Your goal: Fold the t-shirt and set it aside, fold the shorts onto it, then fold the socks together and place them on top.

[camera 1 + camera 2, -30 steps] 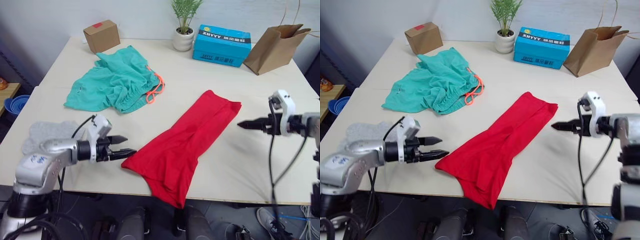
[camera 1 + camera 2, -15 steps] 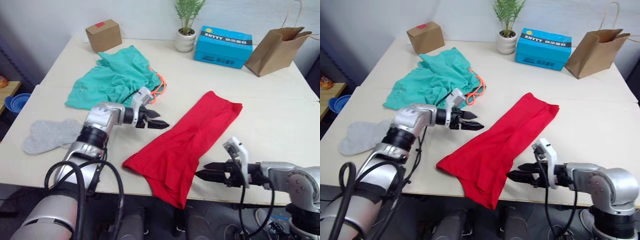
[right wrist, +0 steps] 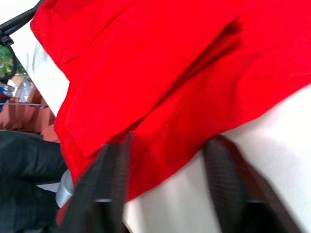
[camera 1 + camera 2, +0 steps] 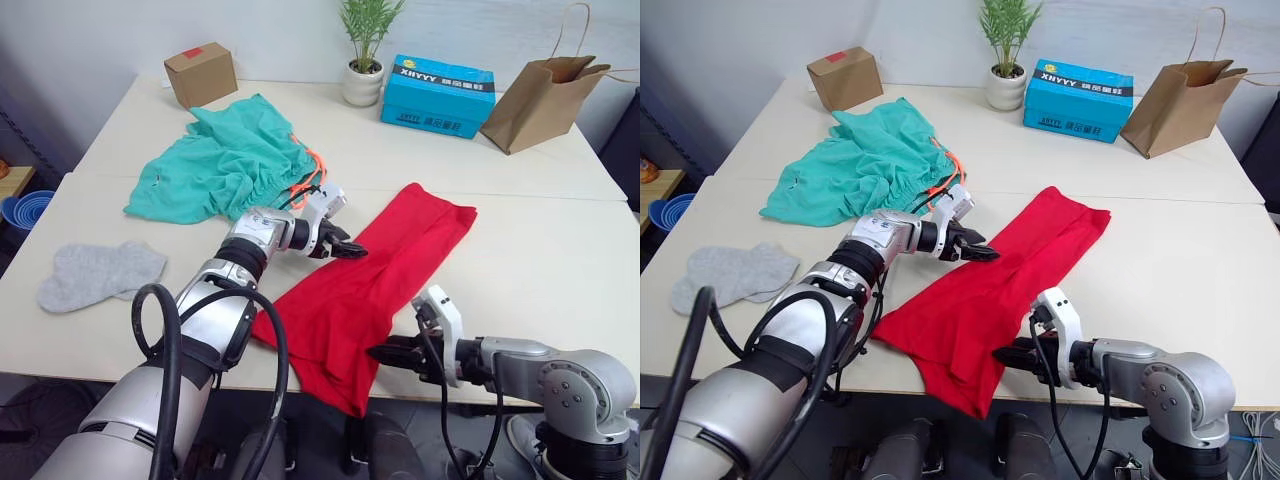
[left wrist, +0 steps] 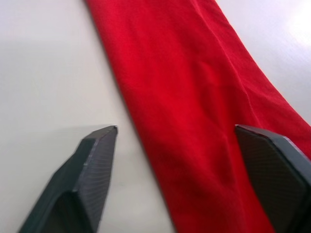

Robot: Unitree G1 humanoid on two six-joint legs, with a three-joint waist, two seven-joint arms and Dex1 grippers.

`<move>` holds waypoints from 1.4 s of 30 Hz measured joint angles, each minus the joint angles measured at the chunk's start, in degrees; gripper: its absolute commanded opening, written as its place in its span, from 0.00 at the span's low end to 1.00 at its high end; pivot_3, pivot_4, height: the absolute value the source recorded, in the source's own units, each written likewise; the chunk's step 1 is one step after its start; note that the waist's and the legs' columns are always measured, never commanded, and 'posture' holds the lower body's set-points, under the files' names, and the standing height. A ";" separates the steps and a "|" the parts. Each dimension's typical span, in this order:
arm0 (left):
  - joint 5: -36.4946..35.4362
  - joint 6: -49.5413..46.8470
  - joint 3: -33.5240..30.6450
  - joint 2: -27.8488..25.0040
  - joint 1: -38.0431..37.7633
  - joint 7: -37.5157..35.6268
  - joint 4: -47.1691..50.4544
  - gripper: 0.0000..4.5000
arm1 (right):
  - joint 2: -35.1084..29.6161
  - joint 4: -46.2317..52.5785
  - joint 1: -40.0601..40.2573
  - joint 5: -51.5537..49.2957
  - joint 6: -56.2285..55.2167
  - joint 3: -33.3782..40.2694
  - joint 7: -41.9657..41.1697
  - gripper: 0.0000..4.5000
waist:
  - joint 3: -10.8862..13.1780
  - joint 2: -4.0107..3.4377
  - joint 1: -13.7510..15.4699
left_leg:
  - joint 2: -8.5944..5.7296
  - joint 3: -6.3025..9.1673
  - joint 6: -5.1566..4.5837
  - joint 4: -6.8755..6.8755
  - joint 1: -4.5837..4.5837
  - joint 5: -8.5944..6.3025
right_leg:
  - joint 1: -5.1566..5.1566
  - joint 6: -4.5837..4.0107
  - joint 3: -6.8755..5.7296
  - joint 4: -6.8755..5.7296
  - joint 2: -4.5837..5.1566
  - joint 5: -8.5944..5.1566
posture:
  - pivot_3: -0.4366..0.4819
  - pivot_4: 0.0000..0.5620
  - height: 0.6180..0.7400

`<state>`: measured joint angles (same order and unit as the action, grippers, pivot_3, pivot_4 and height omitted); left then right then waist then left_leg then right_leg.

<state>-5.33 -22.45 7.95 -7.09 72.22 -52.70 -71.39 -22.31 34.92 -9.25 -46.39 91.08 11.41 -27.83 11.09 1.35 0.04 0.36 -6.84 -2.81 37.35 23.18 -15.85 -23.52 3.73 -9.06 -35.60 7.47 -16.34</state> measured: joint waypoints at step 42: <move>-6.11 -21.71 -13.45 0.32 -33.54 31.81 57.94 0.00 | -24.68 -31.09 -17.58 6.84 -22.29 -15.13 -19.53 0.00 | 0.00 0.00 0.06 | -0.05 -0.07 0.00 0.23 0.01 0.03 | 0.07 0.04 0.03 -0.11 0.04 0.04 | 0.48 0.27 1.00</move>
<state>-11.44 -44.16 -5.50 -6.77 38.68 -20.89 -13.46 -47.00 3.83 -26.83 -39.56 68.78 -3.71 -47.37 11.10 1.35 0.11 0.31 -6.90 -2.82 37.58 23.20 -15.81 -23.45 3.77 -9.03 -35.72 7.52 -16.31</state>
